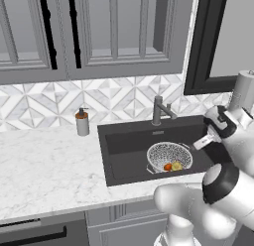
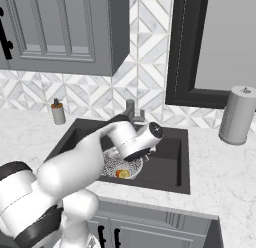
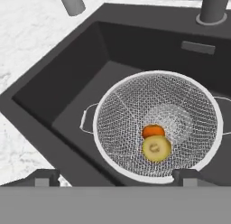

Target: Put the colander in the sink, put the kiwi, tangerine in the colander, and turn on the sink faucet and pour water over the colander.

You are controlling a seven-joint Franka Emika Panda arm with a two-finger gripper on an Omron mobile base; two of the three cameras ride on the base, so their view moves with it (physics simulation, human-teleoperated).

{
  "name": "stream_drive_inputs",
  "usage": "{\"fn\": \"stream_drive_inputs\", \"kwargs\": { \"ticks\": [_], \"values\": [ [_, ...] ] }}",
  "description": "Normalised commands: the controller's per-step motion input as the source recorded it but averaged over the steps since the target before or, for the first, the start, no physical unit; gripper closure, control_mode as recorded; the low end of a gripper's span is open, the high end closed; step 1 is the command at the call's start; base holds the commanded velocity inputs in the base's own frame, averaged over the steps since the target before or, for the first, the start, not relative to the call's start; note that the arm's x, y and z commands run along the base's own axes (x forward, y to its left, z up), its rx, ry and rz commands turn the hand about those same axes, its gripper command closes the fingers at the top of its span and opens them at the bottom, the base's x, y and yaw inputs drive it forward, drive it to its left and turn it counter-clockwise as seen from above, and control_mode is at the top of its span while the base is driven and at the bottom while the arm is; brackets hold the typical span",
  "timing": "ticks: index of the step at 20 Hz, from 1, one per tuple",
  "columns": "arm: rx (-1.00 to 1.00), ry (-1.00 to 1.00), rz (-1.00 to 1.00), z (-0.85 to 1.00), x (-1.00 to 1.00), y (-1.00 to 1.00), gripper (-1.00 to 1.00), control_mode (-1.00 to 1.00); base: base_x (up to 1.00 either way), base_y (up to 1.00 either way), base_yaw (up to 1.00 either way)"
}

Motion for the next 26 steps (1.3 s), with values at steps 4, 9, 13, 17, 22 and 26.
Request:
{"fn": "stream_drive_inputs", "kwargs": {
  "ticks": [4,9,13,17,22,26],
  "values": [
    [0.00,-0.16,0.00,0.56,-0.13,-0.03,-1.00,-1.00,0.00,0.00,0.00],
    [0.01,-0.15,0.04,0.39,-0.06,-0.14,-1.00,-1.00,0.00,0.00,0.00],
    [0.00,-0.23,0.09,0.22,-0.02,-0.11,-1.00,-1.00,0.00,0.00,0.00],
    [0.04,-0.22,0.12,0.07,0.03,-0.17,-1.00,-1.00,0.00,0.00,0.00],
    [0.05,-0.20,0.15,0.15,0.01,-0.19,-1.00,-1.00,0.00,0.00,0.00],
    [0.04,-0.14,0.10,0.02,0.29,-0.21,-1.00,-1.00,0.00,0.00,0.00]
  ]
}}
